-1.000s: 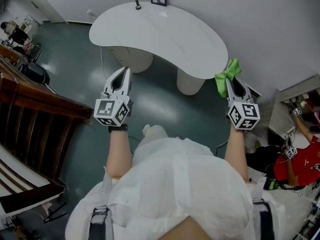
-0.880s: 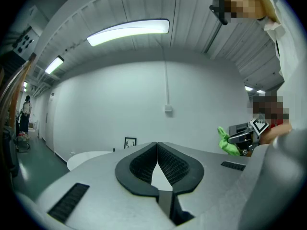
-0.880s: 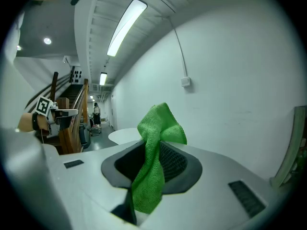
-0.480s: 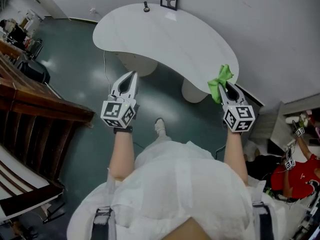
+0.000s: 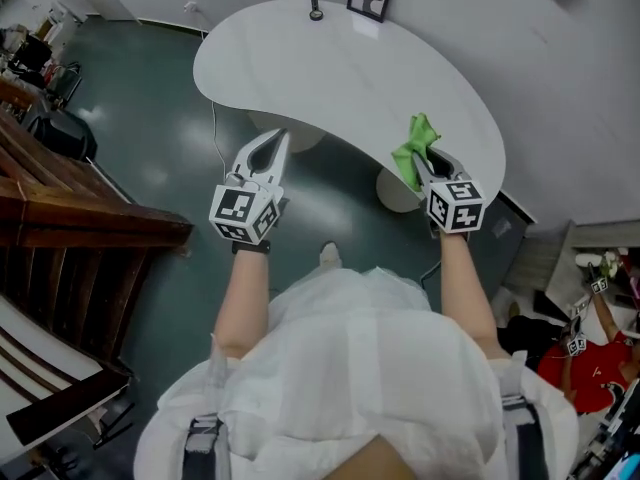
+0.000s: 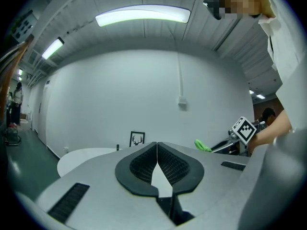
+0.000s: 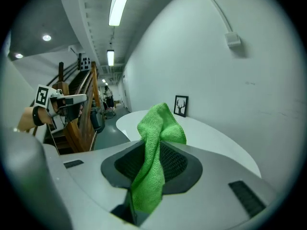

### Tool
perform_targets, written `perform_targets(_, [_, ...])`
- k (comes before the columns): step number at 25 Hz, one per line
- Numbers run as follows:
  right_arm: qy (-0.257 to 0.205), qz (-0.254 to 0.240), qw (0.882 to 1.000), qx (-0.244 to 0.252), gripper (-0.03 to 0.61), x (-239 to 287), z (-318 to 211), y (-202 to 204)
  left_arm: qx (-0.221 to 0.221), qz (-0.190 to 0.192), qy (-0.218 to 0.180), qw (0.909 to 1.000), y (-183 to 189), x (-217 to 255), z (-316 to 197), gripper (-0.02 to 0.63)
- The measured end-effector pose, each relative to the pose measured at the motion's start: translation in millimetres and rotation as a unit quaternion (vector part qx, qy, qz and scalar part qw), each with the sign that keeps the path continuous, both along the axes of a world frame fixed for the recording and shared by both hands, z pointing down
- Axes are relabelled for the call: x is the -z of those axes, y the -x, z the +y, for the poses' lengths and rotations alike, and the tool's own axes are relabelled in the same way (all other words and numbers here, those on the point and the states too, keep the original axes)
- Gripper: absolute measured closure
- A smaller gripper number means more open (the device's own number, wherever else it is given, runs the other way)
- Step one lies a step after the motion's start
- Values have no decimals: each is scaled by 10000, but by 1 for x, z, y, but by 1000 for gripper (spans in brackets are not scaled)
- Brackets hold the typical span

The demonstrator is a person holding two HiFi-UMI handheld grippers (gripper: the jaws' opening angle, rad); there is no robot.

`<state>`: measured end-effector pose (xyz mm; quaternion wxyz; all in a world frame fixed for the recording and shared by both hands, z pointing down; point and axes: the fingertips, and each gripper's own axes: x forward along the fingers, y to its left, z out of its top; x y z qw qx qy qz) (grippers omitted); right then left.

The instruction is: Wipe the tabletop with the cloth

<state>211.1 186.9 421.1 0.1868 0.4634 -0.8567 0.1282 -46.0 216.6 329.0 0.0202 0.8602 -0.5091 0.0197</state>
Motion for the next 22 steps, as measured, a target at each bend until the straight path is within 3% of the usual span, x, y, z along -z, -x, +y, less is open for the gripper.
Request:
perform_targets(5, [550,309,9979,-116,483,-47,-42,41,-217,-50,236,9995,9,-26,-29,597])
perform_targets(11, [1314,684,9879,-453,480,-113,-83,62,-367,-50,527,9979,1,-57,-62,597])
perform_targets(22, [1410,1014,9837,-462,480,-173,-124,69,-669,-265,704,9949,-45,-70,-124,597])
